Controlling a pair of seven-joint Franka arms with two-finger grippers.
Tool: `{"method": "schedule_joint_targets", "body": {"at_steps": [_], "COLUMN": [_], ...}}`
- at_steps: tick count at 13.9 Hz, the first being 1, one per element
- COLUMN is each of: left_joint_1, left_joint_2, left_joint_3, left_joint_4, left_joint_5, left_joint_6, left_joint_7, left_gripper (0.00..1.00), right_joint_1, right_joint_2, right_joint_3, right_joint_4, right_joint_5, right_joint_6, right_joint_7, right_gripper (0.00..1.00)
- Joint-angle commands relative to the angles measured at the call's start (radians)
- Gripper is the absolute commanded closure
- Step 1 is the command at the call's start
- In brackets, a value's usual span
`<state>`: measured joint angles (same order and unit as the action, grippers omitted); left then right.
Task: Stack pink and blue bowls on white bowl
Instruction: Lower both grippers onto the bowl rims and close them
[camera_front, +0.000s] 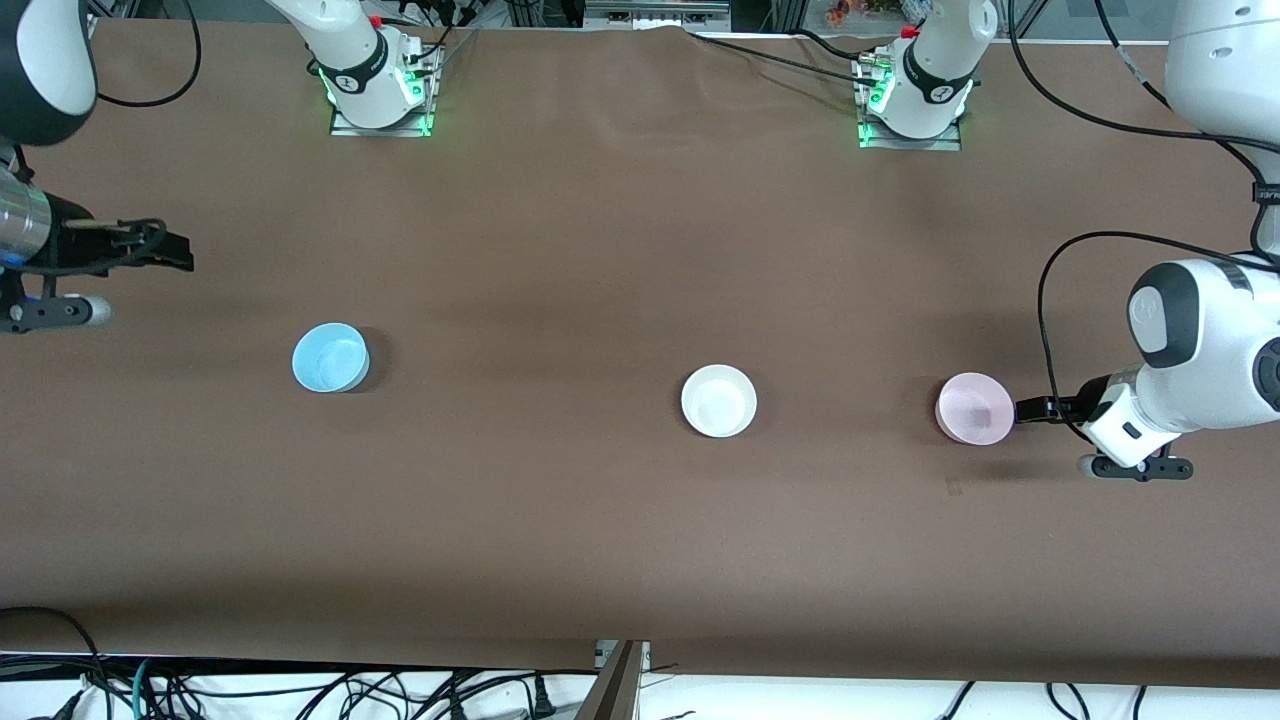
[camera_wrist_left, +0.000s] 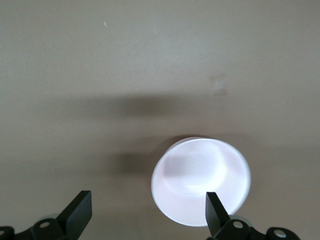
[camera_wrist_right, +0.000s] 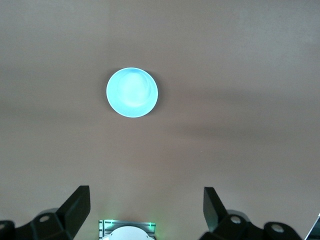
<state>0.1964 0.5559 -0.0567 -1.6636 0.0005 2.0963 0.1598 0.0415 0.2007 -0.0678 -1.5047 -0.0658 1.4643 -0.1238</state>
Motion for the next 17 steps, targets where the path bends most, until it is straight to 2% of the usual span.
{"method": "schedule_joint_targets", "body": {"at_steps": [1,7,10,14,17], "left_joint_1": [0.044,0.037,0.031,0.031,0.031], "left_joint_2": [-0.014,-0.014,-0.013,-0.014,-0.025], "left_joint_3": [-0.014,-0.017,-0.017,-0.019,-0.019], "left_joint_4": [-0.070,-0.148,-0.185,-0.244,-0.277], "left_joint_5": [-0.016,-0.016,-0.016,-0.014,-0.014], "left_joint_6": [0.048,0.125,0.182,0.246,0.265], "left_joint_7": [0.070,0.066,0.056,0.056,0.055], "left_gripper": [0.00,0.00,0.00,0.02,0.13], "right_joint_1": [-0.038,-0.065,-0.072,-0.071,-0.072], "right_joint_2": [0.045,0.126,0.209,0.232,0.240], "right_joint_3": [0.006,0.006,0.006,0.008,0.008], "right_joint_4": [0.015,0.006,-0.023,-0.175,-0.284], "right_joint_5": [0.003,0.006,0.059,0.069,0.095], "right_joint_6": [0.027,0.123,0.214,0.424,0.559], "right_joint_7": [-0.010,-0.008,-0.008,-0.008,-0.008], "right_gripper": [0.00,0.00,0.00,0.00,0.00]}}
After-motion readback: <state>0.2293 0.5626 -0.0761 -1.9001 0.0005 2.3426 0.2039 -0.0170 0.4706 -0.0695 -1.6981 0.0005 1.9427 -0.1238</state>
